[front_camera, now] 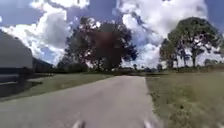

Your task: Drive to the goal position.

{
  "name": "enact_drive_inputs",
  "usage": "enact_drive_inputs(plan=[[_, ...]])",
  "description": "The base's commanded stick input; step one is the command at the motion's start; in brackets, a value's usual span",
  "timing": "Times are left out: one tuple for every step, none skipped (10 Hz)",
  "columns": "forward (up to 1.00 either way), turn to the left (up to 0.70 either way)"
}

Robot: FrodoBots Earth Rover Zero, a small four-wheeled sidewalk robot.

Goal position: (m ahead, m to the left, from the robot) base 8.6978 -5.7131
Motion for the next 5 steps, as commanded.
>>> enact_drive_inputs(plan=[[0.70, 0.00], [0.70, 0.00], [0.70, 0.00], [0.70, 0.00], [0.70, 0.00]])
